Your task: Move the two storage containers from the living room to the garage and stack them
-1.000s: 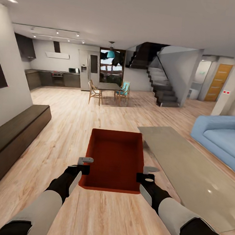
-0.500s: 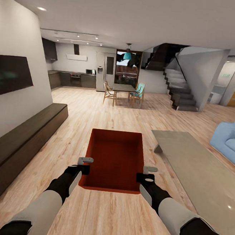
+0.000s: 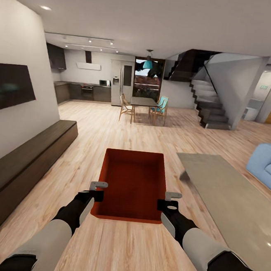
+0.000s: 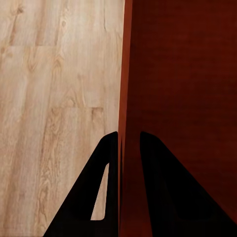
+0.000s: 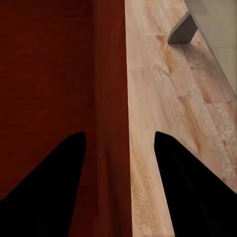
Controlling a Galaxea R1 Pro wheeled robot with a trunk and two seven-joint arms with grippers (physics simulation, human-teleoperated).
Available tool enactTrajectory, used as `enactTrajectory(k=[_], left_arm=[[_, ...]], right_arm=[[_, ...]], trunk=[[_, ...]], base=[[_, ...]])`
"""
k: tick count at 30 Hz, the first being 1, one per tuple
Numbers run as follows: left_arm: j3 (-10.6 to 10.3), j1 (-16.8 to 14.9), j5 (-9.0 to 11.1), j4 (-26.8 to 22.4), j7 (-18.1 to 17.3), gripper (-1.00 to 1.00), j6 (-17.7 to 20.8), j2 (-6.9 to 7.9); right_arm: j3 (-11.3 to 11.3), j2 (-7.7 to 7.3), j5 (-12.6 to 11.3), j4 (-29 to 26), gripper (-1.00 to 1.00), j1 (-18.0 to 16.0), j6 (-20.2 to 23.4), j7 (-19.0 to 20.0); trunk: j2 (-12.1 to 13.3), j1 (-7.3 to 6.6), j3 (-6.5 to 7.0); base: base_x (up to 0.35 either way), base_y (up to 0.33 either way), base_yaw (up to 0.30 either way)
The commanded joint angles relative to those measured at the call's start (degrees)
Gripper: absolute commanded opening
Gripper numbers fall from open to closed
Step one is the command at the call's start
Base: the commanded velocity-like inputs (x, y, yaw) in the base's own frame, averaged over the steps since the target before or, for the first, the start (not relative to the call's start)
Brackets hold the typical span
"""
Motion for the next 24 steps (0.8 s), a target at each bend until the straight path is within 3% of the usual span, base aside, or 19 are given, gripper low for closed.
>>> enactTrajectory(k=[1,24], left_arm=[[0.67,-0.06,-1.95,-0.68,0.24,-1.00,0.40,-0.17],[0.67,-0.07,-1.94,-0.55,0.24,-1.00,0.31,-0.17]], right_arm=[[1.39,0.01,-0.78,0.17,-1.00,-0.01,0.36,-0.69],[1.48,0.01,-0.84,0.17,-1.00,-0.01,0.35,-0.79]], trunk=[[-0.13,0.07,-0.13],[-0.13,0.07,-0.13]], base=[[0.322,0.000,0.000],[0.322,0.000,0.000]])
